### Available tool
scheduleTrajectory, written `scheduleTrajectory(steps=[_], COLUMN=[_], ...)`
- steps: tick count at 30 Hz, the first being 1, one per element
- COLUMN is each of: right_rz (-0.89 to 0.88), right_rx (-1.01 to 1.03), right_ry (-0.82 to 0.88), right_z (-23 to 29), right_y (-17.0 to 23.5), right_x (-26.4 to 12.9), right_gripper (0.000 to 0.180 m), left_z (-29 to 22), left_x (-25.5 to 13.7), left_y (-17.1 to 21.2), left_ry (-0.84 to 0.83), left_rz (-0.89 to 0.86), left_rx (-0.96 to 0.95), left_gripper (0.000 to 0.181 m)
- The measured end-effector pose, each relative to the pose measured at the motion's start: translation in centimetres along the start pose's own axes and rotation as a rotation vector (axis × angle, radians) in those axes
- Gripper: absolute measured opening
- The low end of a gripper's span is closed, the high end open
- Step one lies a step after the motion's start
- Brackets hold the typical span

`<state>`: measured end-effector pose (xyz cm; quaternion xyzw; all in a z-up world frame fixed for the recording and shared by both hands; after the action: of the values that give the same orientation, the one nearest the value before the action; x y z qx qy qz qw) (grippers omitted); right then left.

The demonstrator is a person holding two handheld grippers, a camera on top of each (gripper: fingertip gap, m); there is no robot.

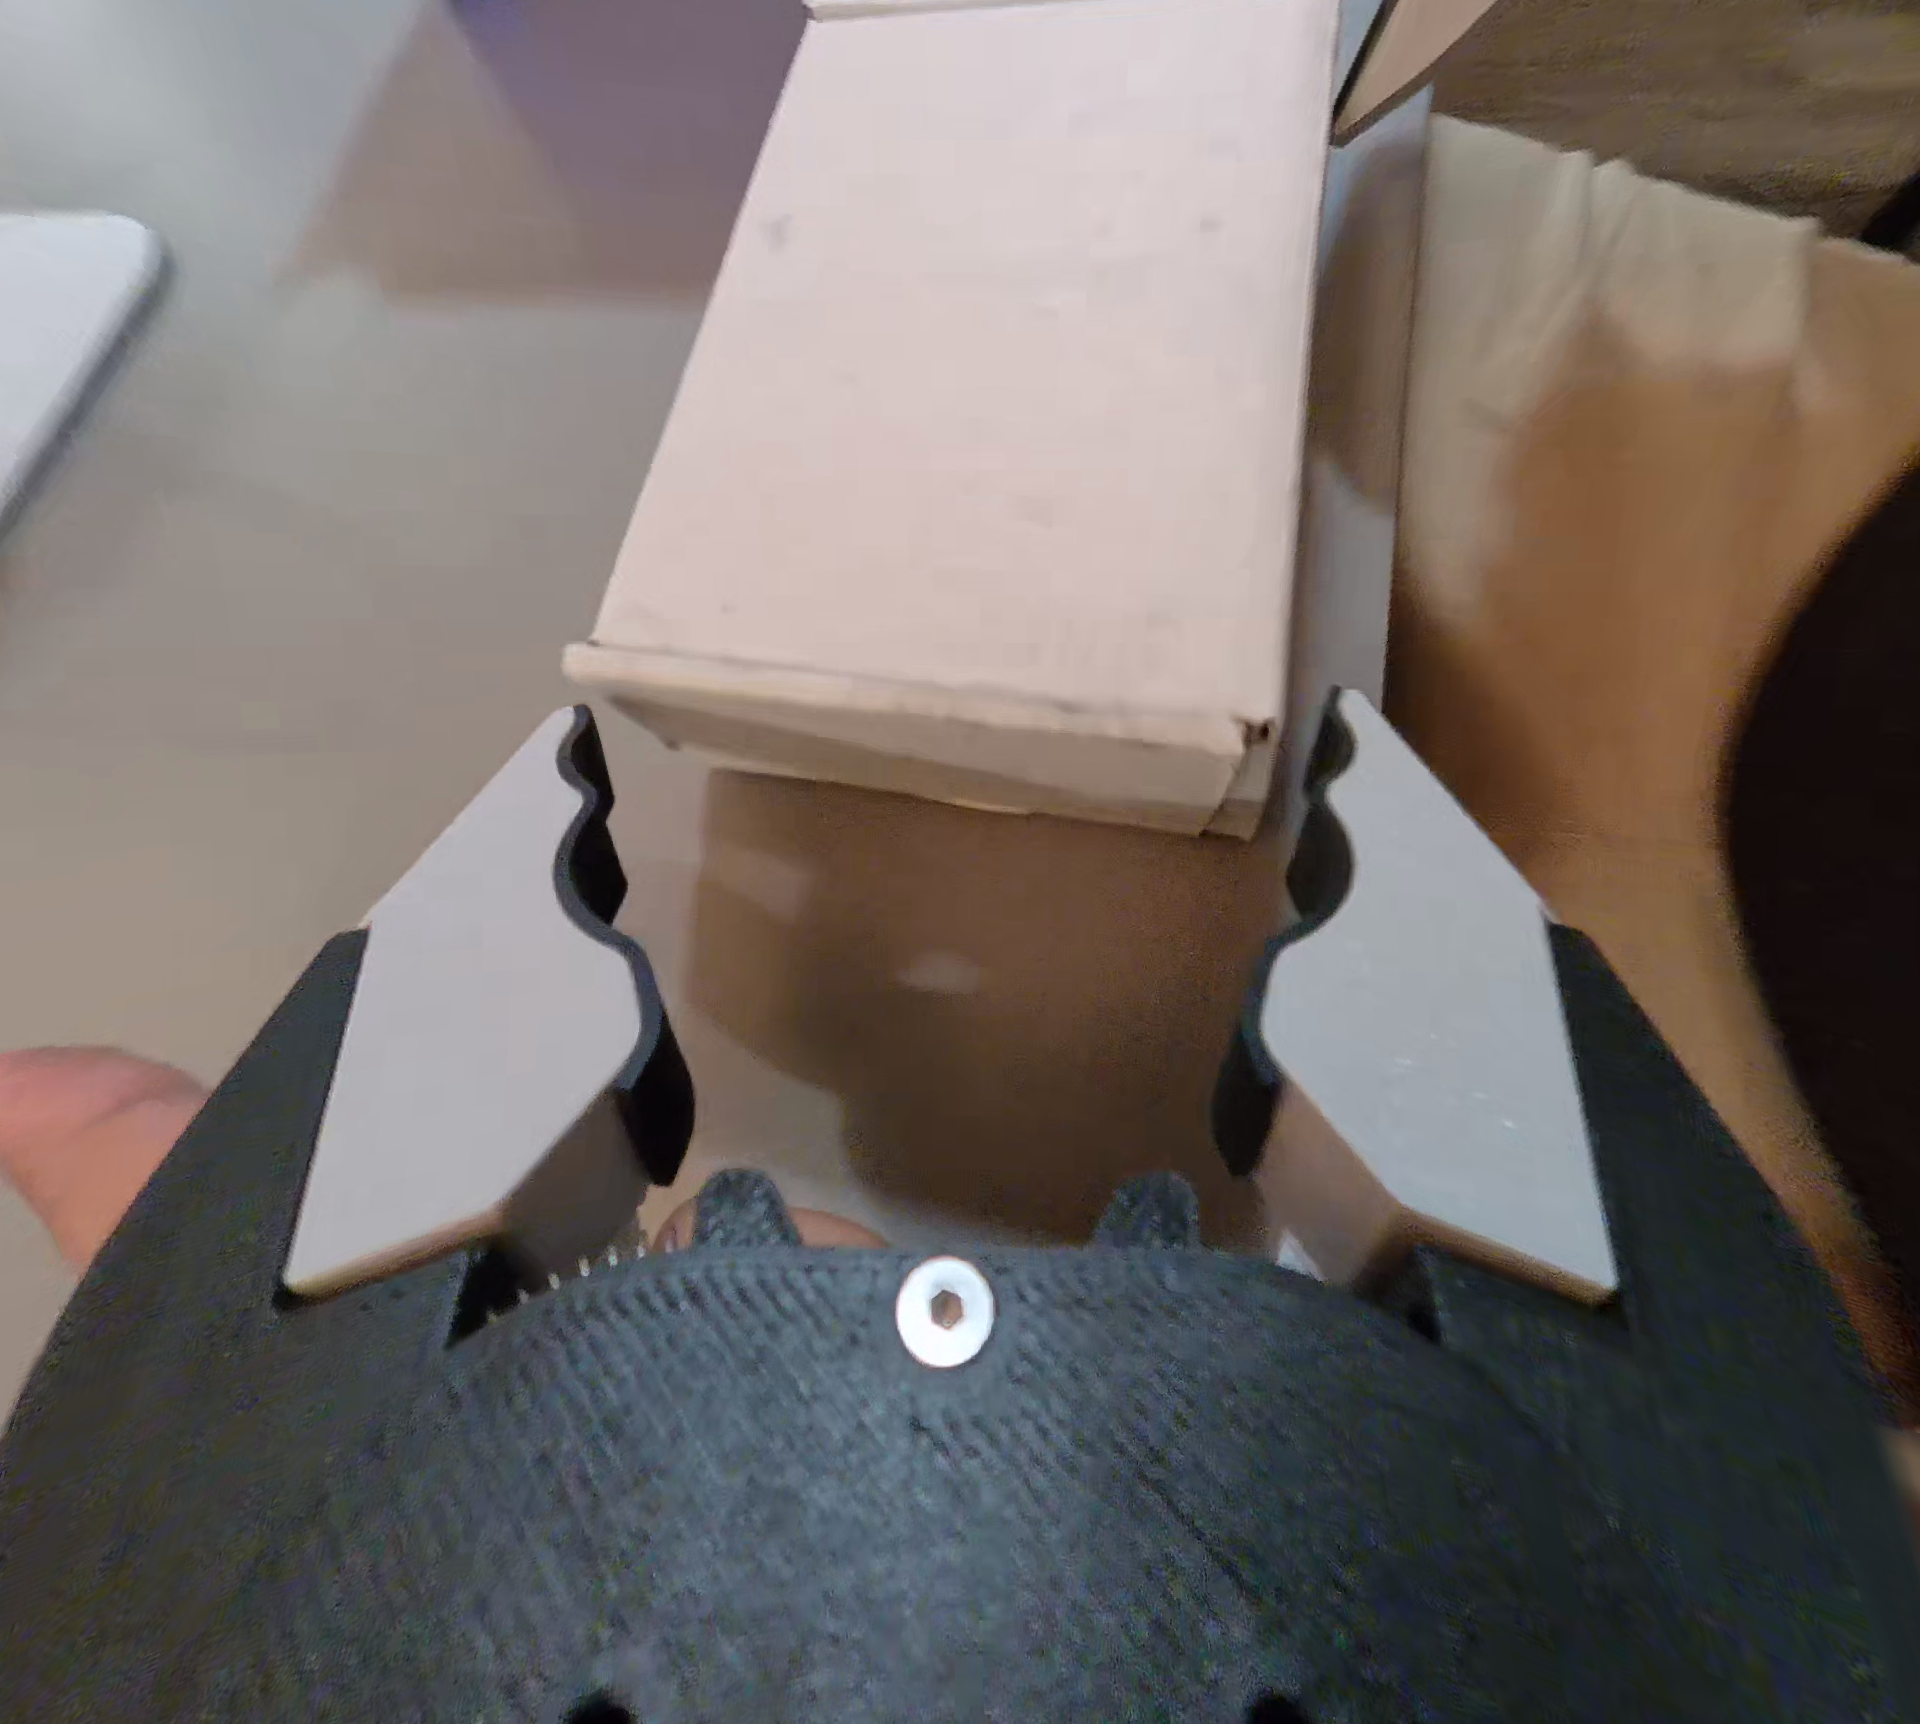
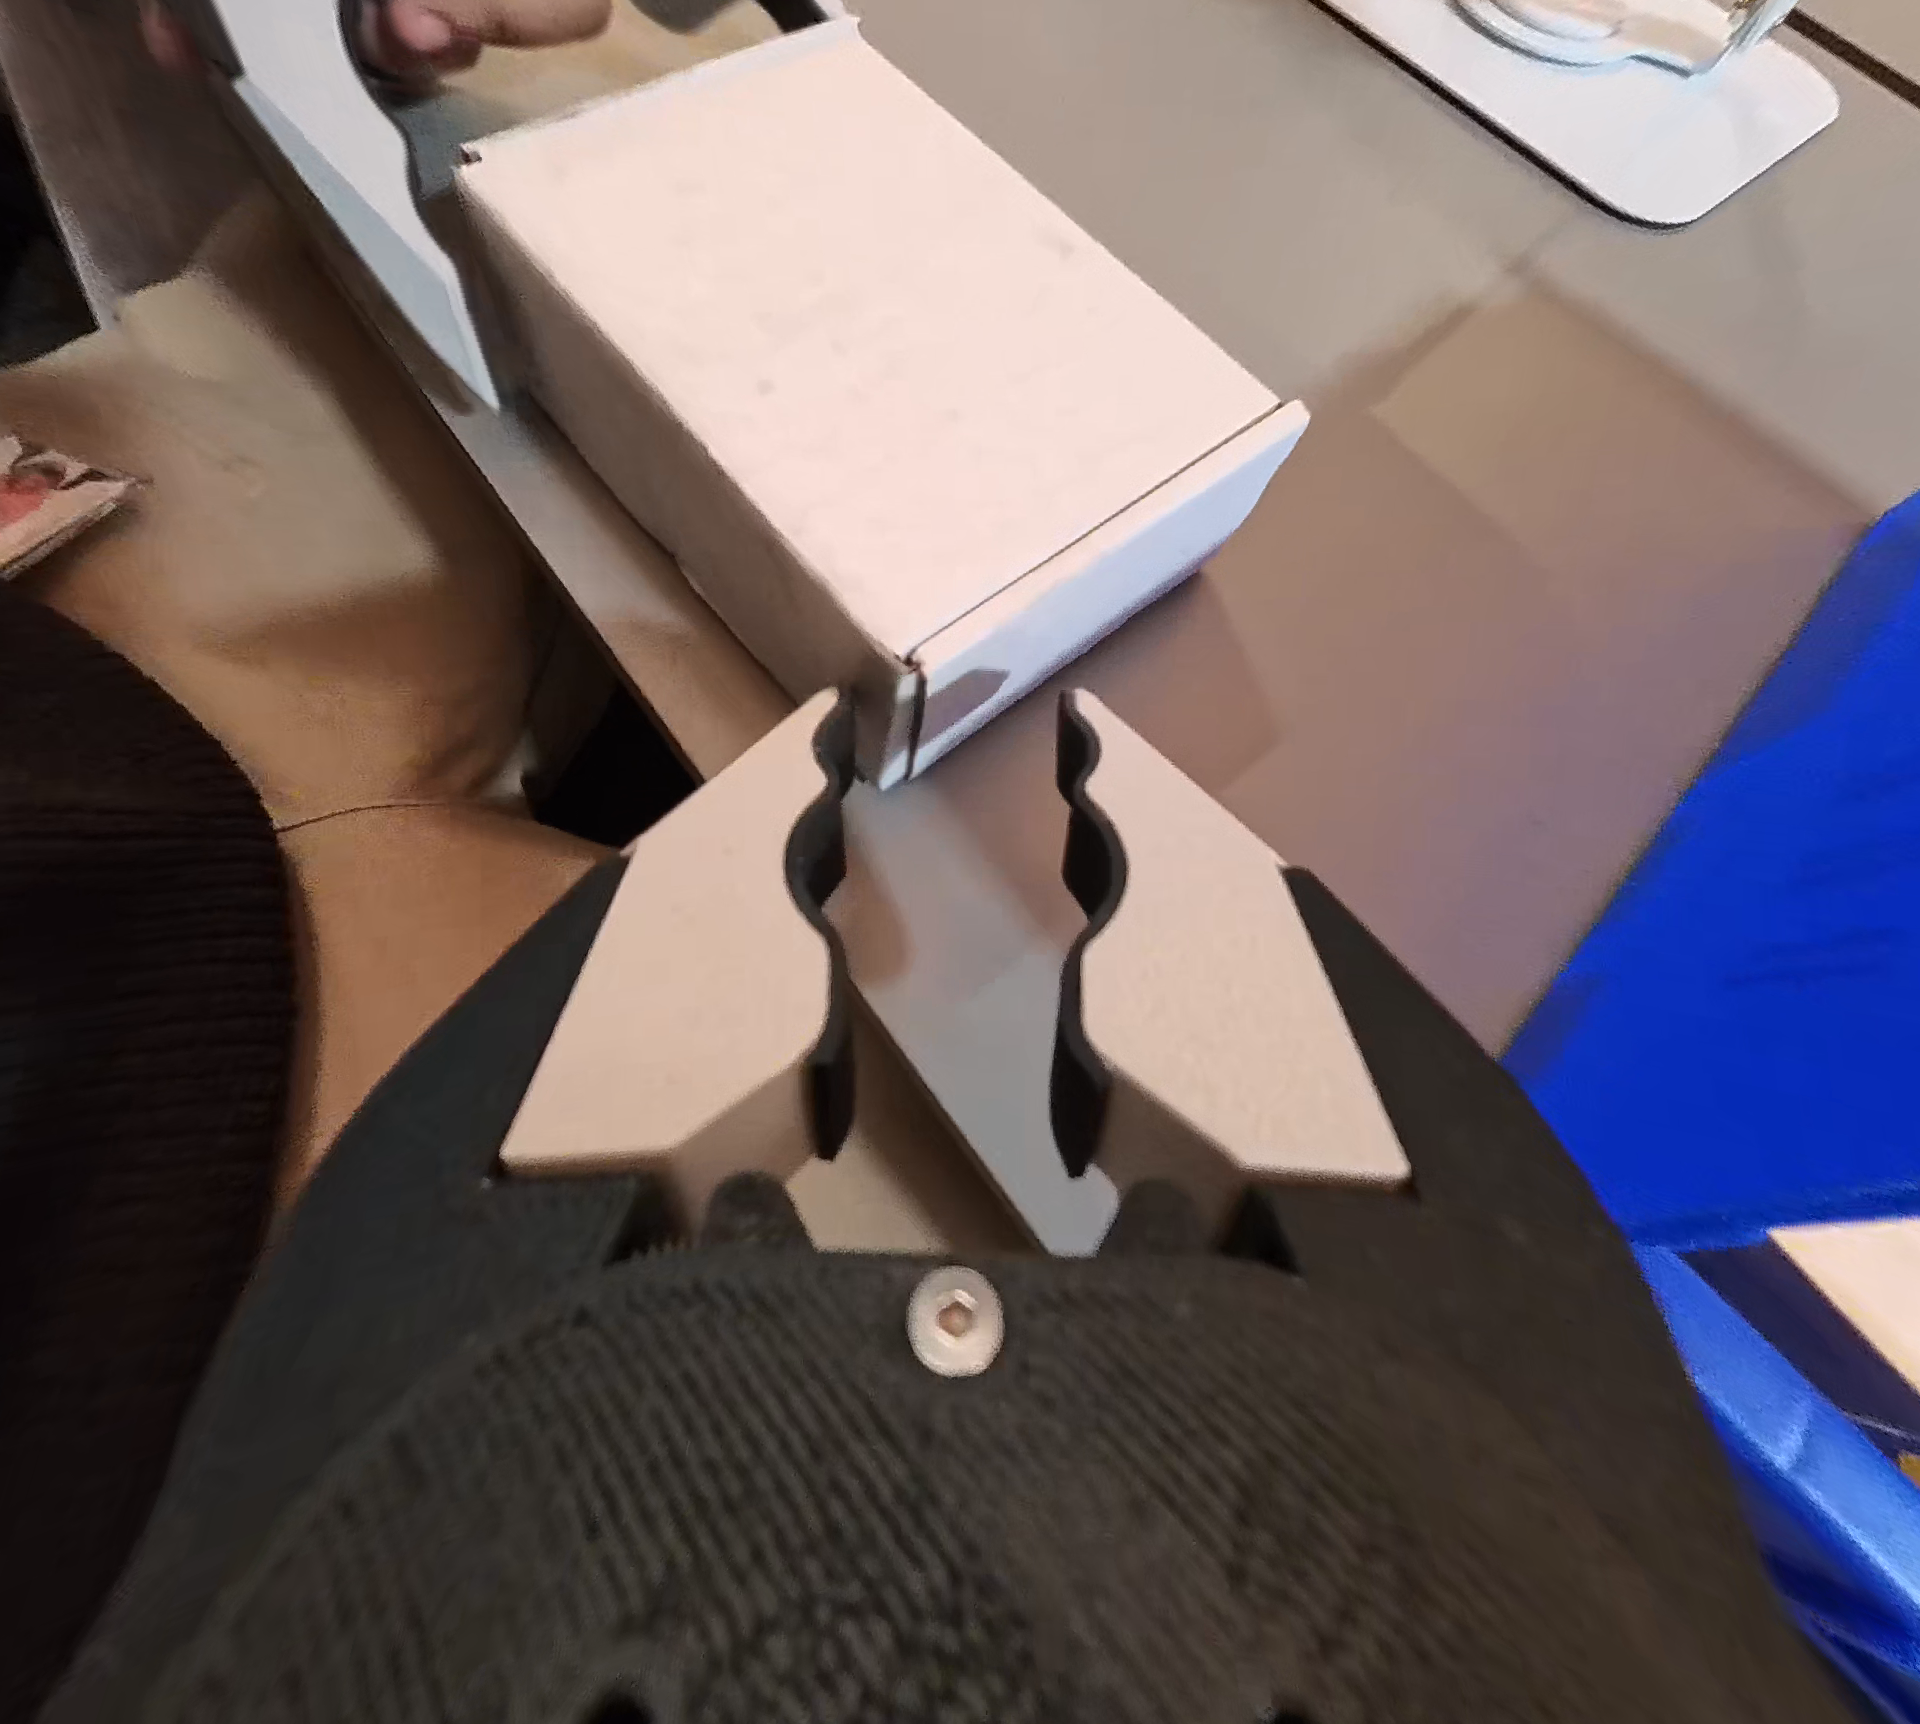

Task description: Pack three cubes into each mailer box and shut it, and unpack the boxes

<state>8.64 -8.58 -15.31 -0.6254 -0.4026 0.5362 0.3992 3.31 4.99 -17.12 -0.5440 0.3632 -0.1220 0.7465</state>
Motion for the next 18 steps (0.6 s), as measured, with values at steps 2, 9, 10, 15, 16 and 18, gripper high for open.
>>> scheduleTrajectory(steps=[2, 9, 10, 15, 16, 18], right_rz=[0.001, 0.034, 0.039, 0.082, 0.088, 0.090], right_rx=[0.014, 0.013, 0.028, 0.019, 0.009, 0.002], right_ry=[-0.004, -0.009, -0.018, -0.024, -0.018, -0.012], right_z=[0.0, 0.3, 0.4, 0.8, 0.8, 0.8], right_y=[0.0, 0.7, 0.8, 1.7, 1.7, 1.8], right_x=[0.3, 0.5, 0.6, 0.7, 0.6, 0.6], right_gripper=[0.037, 0.038, 0.039, 0.041, 0.043, 0.043], left_z=[0.3, -0.8, -0.9, -1.6, -1.7, -1.8], left_x=[1.0, 0.9, 0.6, 0.8, 1.0, 1.1], left_y=[0.3, 0.8, 0.6, 0.3, 0.2, 0.1], left_ry=[0.055, 0.051, 0.032, -0.023, -0.022, -0.027], left_rz=[0.042, 0.063, 0.051, 0.042, 0.044, 0.040], left_rx=[-0.056, 0.026, 0.043, 0.107, 0.117, 0.132], left_gripper=[0.138, 0.134, 0.134, 0.135, 0.135, 0.135])
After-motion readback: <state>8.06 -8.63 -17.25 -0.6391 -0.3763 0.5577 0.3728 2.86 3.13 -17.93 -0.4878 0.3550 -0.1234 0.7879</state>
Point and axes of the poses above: each gripper's, where its closed fingertips meet, x out along the fingers, y out of its underside, z = x × y across the jaws, the point moved 1 cm from there along -x, back along the fingers, and after that the axes turned 14 degrees about -z, right-handed, at the moved point
